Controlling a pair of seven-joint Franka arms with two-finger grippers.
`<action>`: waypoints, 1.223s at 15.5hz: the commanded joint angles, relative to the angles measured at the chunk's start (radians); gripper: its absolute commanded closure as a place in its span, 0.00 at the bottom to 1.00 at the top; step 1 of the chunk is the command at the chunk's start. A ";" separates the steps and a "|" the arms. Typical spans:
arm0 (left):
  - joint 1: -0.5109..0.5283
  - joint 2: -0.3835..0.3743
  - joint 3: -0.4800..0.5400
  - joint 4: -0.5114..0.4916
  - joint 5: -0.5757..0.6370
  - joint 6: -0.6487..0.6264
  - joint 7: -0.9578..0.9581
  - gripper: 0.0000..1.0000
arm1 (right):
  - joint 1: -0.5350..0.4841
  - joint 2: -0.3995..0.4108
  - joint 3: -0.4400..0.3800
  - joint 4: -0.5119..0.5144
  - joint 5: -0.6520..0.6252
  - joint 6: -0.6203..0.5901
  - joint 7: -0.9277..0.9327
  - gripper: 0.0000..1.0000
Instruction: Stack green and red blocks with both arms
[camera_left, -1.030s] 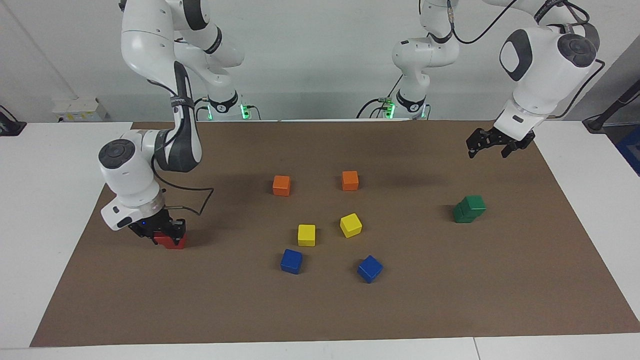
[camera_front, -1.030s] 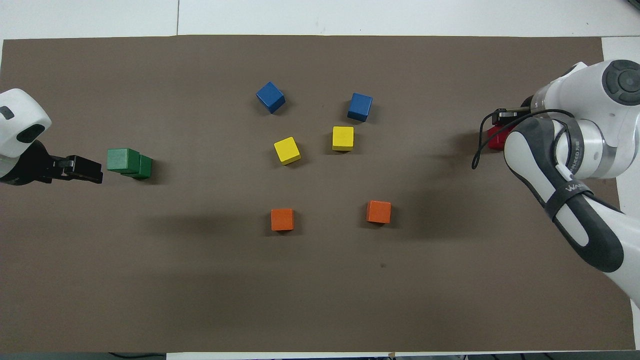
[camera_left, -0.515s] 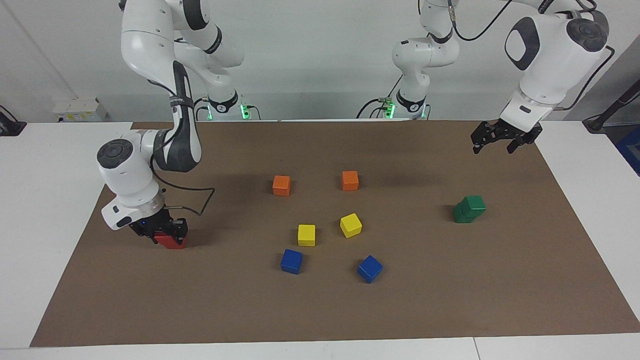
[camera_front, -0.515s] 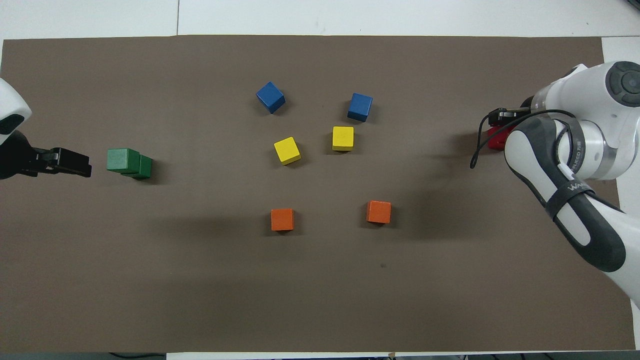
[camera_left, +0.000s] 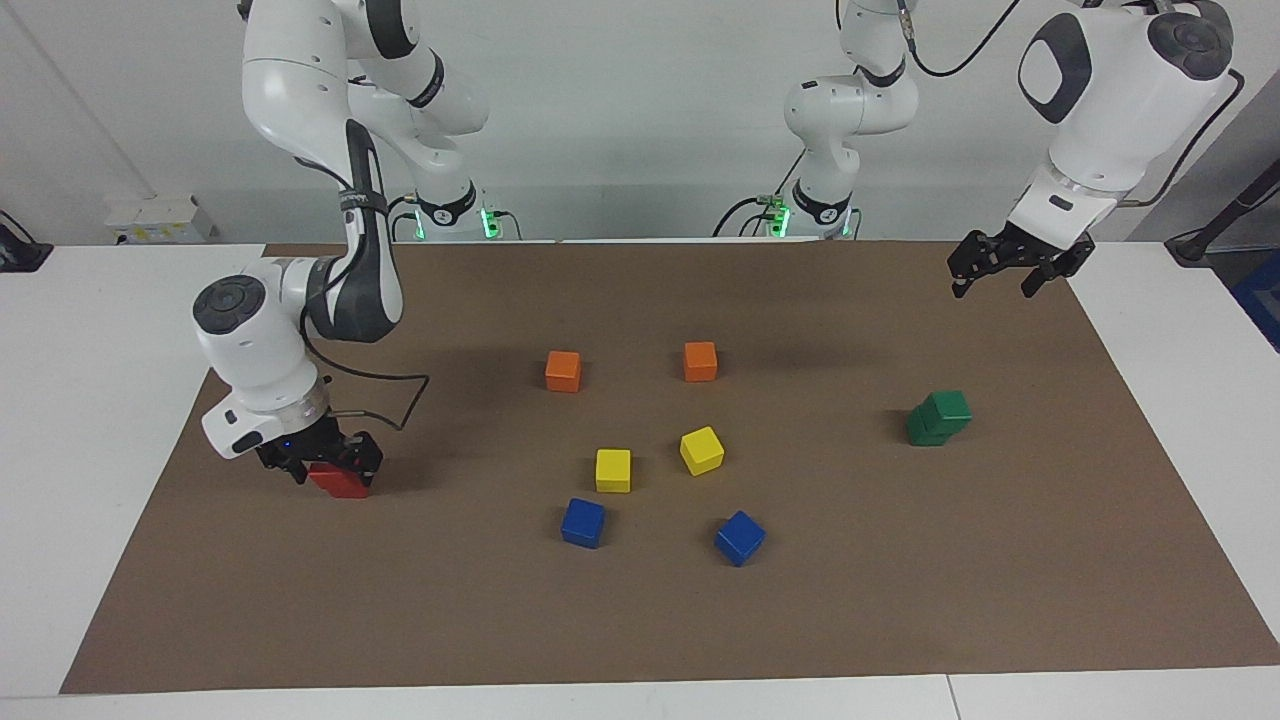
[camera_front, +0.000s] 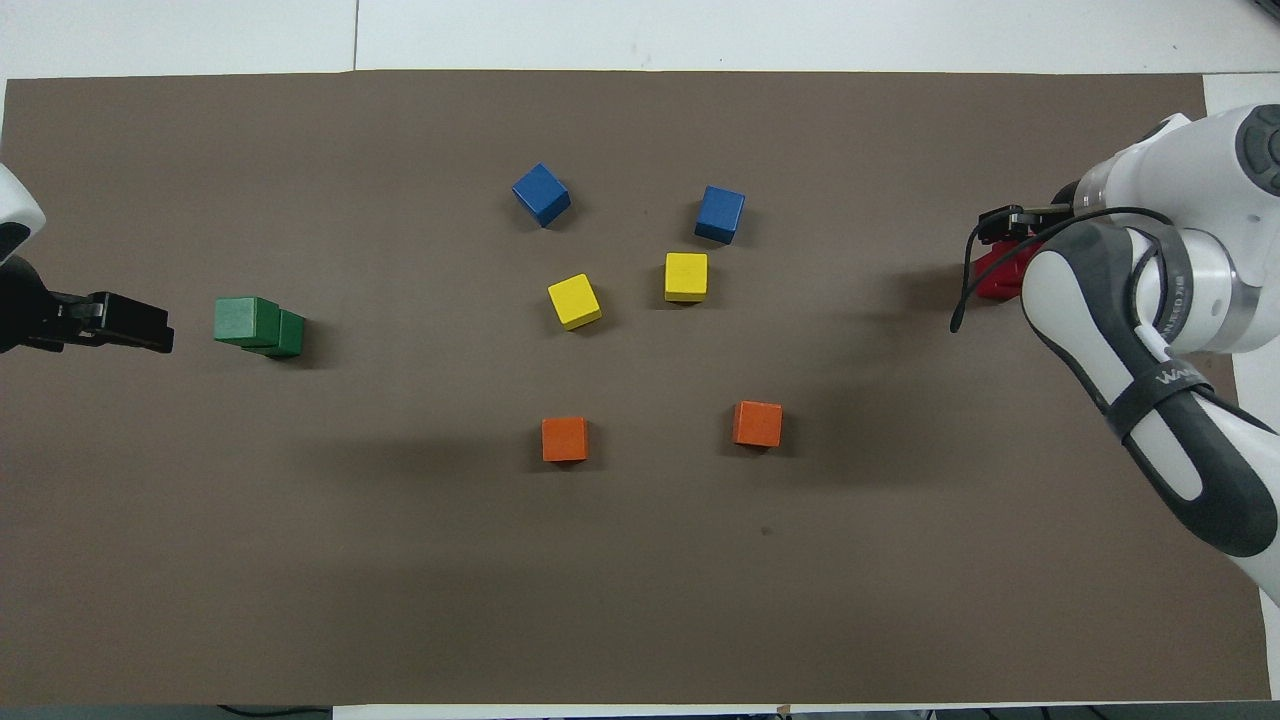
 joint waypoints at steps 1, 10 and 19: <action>-0.012 0.010 0.013 0.021 -0.008 -0.025 0.015 0.00 | -0.008 -0.077 0.009 0.084 0.016 -0.174 -0.019 0.00; -0.012 0.009 0.016 0.018 -0.008 -0.014 0.015 0.00 | -0.006 -0.312 0.015 0.102 0.016 -0.533 -0.032 0.00; -0.012 0.009 0.016 0.015 -0.008 -0.009 0.015 0.00 | -0.023 -0.307 0.017 0.168 0.014 -0.607 -0.023 0.00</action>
